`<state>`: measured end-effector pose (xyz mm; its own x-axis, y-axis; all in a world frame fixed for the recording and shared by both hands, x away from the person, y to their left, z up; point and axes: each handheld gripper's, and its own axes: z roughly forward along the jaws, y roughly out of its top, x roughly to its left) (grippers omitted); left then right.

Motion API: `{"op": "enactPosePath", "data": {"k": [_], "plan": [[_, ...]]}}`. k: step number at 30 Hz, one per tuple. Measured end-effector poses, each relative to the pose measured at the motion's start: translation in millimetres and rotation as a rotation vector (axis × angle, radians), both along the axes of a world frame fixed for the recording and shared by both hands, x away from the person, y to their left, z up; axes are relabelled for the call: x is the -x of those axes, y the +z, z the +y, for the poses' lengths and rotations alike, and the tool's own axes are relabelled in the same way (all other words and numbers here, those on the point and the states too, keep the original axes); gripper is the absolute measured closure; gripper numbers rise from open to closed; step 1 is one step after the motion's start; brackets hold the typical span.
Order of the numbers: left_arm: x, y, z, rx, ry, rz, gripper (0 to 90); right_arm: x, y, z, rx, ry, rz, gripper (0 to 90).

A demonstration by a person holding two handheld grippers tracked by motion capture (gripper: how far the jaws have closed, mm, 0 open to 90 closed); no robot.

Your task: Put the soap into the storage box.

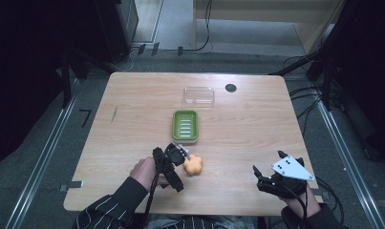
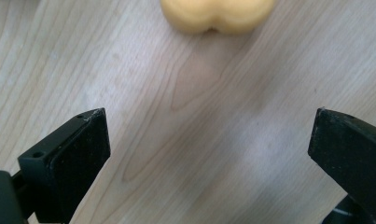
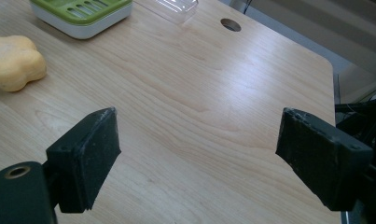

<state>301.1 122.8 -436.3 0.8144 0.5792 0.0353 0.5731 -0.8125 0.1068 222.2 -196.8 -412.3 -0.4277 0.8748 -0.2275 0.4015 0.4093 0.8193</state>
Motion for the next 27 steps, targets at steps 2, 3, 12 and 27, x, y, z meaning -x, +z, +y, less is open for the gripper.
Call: {"op": "enactPosePath", "data": {"k": [2, 3, 12, 27], "plan": [[-2.0, 0.1, -3.3, 0.002, 0.001, 0.000, 0.0, 0.0, 0.0, -0.2, -0.002, 0.000, 0.001, 13.7], [-2.7, -0.1, -4.6, 0.005, 0.000, -0.003, 0.0, 0.2, 0.0, -0.2, -0.003, -0.002, 0.002, 13.7], [-10.8, -2.9, -18.8, 0.004, -0.006, -0.007, 0.0, 0.6, 0.0, -0.4, -0.004, -0.005, 0.001, 13.7], [-24.9, -11.8, -44.2, -0.001, -0.028, -0.046, 19.7, 0.5, -0.1, -0.9, -0.008, -0.008, 0.003, 13.7]]}}
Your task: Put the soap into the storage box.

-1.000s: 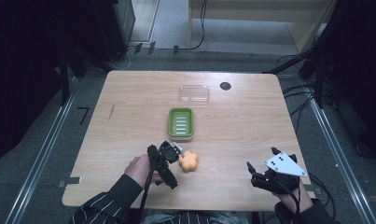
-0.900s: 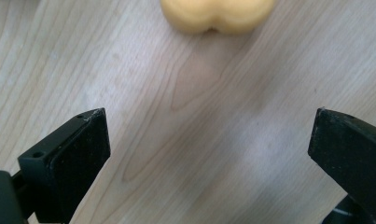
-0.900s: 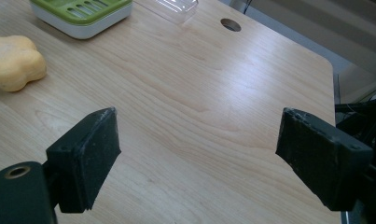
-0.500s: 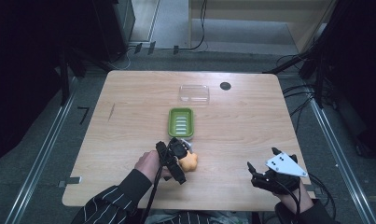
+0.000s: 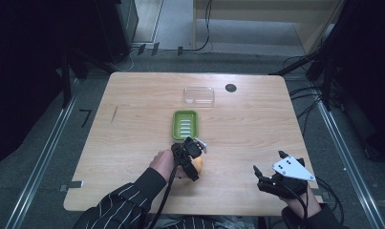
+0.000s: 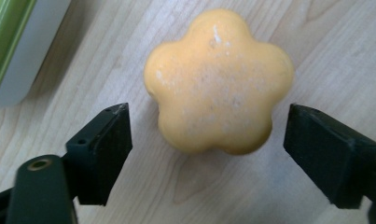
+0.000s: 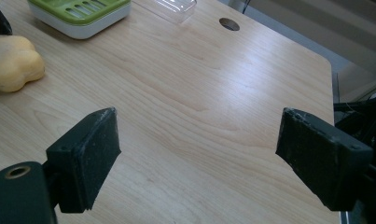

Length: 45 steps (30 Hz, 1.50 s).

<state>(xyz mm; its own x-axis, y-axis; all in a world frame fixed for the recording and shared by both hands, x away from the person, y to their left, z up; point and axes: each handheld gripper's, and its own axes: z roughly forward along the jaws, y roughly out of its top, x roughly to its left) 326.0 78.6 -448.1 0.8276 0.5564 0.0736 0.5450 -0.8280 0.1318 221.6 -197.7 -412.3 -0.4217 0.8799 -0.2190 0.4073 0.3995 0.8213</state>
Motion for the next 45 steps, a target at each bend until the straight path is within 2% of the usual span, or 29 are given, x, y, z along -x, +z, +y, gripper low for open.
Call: {"op": "enactPosePath", "data": {"k": [1, 3, 4, 9, 12, 13, 16, 20, 21, 23, 28, 29, 34, 38, 41, 42, 45], "plan": [[-0.6, 0.1, -0.5, 0.006, -0.005, -0.007, 19.7, 0.0, -0.1, 0.0, 0.001, 0.001, -0.001, 13.7], [-0.8, -1.0, -0.3, 0.007, -0.008, -0.007, 27.2, 0.0, -0.1, -0.1, -0.001, -0.001, 0.000, 13.7], [-1.0, -1.7, 1.2, 0.028, -0.003, 0.001, 28.3, 0.0, 0.0, -0.2, -0.001, -0.001, 0.000, 13.7], [-0.1, -2.1, 3.1, 0.016, -0.031, 0.000, 38.7, 0.1, 0.0, -0.1, 0.000, 0.001, -0.001, 13.7], [-0.5, -1.8, 4.4, 0.014, -0.043, 0.003, 39.3, 0.1, 0.1, -0.1, -0.001, -0.001, -0.001, 13.7], [-1.1, -1.5, 6.1, 0.008, -0.065, 0.003, 39.4, 0.1, 0.1, 0.0, 0.001, 0.001, -0.001, 13.7], [-1.8, -0.9, 9.8, 0.000, -0.086, 0.013, 39.4, 0.2, 0.1, -0.2, -0.001, 0.001, -0.001, 13.7], [-1.6, -1.1, 12.5, 0.003, -0.059, 0.016, 38.8, 0.2, 0.0, -0.4, -0.003, 0.000, -0.001, 13.7], [-1.9, -1.0, 12.3, -0.006, -0.051, 0.011, 36.0, 0.1, 0.1, -0.4, -0.003, 0.000, -0.001, 13.7], [-2.4, -0.2, 11.8, 0.003, -0.052, 0.012, 28.3, 0.1, 0.1, -0.2, -0.001, 0.001, -0.001, 13.7], [-0.9, -2.1, 5.9, -0.005, -0.053, 0.007, 26.6, 0.1, 0.1, -0.2, -0.001, 0.000, 0.000, 13.7], [-1.1, -3.2, 4.1, -0.021, -0.059, 0.004, 26.6, 0.1, 0.0, -0.2, -0.001, 0.000, 0.000, 13.7], [-1.7, -7.1, 3.0, -0.042, -0.065, 0.003, 31.0, 0.0, 0.0, -0.5, -0.002, 0.000, 0.000, 13.7], [-1.9, -7.7, 3.4, -0.042, -0.066, 0.008, 33.5, 0.0, 0.0, -0.3, -0.001, 0.000, 0.000, 13.7], [-0.8, -7.9, 4.7, -0.024, -0.061, -0.005, 35.9, 0.0, 0.1, -0.3, -0.003, -0.001, 0.000, 13.7], [-0.8, -7.7, 5.5, -0.017, -0.058, -0.010, 39.1, 0.0, 0.1, -0.2, -0.002, 0.000, 0.000, 13.7], [-1.3, -7.4, 6.7, -0.018, -0.068, -0.008, 39.5, 0.1, 0.1, -0.4, -0.003, 0.000, 0.000, 13.7]]}}
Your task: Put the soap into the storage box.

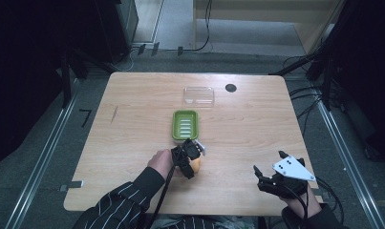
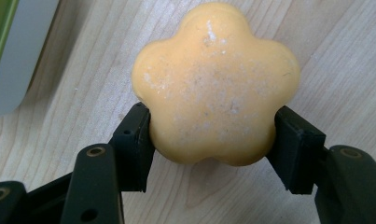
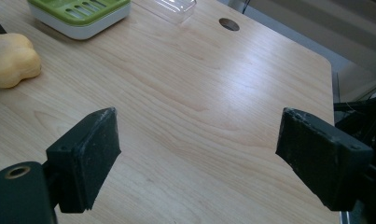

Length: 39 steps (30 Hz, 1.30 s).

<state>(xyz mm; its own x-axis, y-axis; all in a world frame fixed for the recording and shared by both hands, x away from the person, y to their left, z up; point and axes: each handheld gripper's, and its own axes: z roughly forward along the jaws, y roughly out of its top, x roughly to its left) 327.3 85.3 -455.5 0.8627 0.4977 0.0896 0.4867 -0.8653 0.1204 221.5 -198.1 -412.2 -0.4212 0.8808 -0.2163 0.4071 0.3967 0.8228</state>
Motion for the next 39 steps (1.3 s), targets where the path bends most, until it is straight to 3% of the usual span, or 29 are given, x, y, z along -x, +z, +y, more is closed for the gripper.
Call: {"op": "enactPosePath", "data": {"k": [18, 39], "plan": [[1.5, 1.6, 4.0, 0.012, -0.014, -0.008, 39.7, -0.1, 0.1, -0.6, -0.003, 0.000, -0.001, 13.7], [-2.5, 21.2, 18.9, 0.026, -0.008, 0.008, 39.7, -0.2, 0.0, -0.6, -0.005, 0.000, 0.001, 13.7]]}}
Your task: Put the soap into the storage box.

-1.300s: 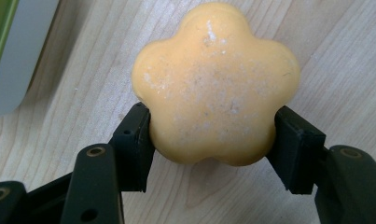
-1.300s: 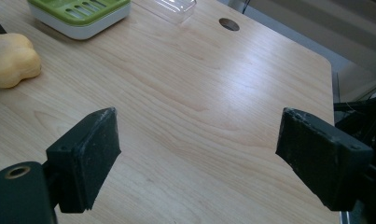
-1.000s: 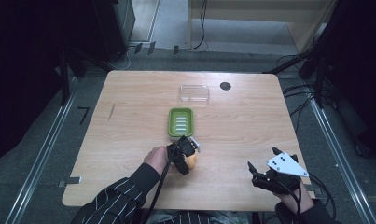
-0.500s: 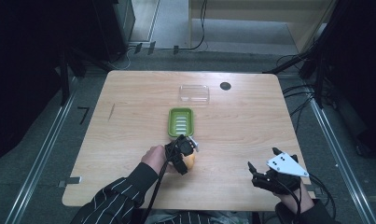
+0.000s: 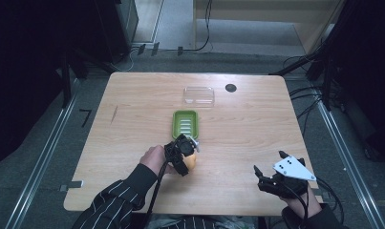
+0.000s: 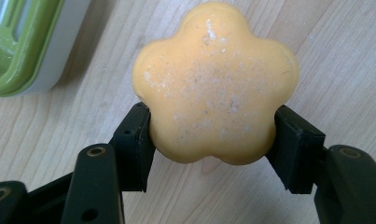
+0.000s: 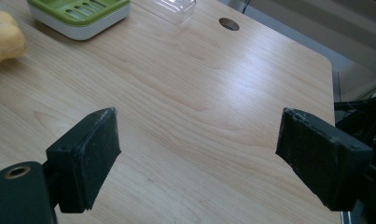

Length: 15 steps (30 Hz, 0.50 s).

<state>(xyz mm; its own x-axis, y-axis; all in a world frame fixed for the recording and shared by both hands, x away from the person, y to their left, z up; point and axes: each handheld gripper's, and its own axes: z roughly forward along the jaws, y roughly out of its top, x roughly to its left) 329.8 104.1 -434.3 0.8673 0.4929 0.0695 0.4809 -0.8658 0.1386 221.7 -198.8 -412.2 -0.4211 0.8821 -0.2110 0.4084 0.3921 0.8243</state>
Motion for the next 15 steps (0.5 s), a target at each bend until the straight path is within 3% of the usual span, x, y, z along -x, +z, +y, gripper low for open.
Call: {"op": "enactPosePath", "data": {"k": [15], "plan": [[-6.2, 7.3, 9.6, -0.006, 0.005, -0.002, 39.7, 0.5, 0.2, -0.3, 0.004, 0.001, -0.002, 13.7]]}}
